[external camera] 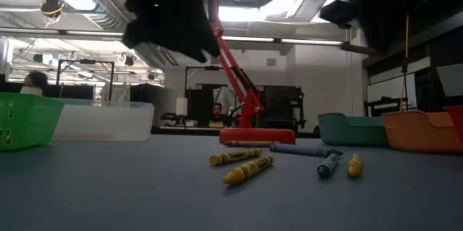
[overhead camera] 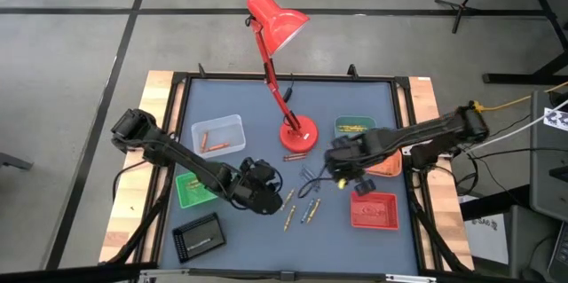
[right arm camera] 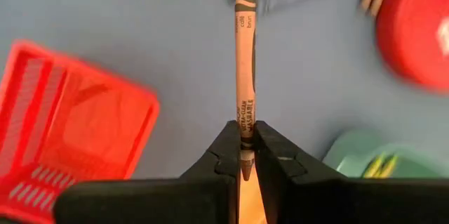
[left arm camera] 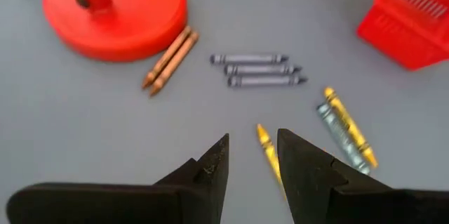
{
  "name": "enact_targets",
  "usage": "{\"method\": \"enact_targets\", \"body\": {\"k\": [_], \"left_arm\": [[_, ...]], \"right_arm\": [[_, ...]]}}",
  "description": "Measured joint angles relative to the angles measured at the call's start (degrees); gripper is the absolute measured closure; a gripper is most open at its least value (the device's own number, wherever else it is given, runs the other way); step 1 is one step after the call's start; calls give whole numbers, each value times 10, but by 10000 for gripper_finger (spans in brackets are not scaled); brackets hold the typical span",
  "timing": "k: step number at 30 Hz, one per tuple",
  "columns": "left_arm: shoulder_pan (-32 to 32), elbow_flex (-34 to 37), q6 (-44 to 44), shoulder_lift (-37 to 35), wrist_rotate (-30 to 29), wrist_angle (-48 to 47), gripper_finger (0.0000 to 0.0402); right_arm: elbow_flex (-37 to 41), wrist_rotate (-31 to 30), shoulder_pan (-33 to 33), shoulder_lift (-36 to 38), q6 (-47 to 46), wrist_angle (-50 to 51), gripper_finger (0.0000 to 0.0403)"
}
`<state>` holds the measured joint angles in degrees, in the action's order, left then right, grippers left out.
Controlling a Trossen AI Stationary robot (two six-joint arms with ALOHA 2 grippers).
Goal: Sort crayons
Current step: Put the brown crayon into the orange bin
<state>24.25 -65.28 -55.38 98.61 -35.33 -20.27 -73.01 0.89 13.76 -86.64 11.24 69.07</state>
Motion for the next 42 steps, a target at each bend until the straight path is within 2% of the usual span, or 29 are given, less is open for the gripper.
{"method": "enact_targets", "body": {"k": [10,19,24,34,42], "left_arm": [[-26,0,50,0,0,41,296],[-45,0,50,0,0,41,296],[-55,0,50,0,0,41,296],[-95,0,50,0,2,45,296],[-120,0,54,0,58,48,296]], "right_arm": [[204,-32,0,218,-113,-1,378],[326,-39,0,351,-222,0,378],[373,-36,0,373,-234,-4,378],[371,-28,1,365,-236,-9,376],[371,-29,1,365,-241,-9,376]]}}
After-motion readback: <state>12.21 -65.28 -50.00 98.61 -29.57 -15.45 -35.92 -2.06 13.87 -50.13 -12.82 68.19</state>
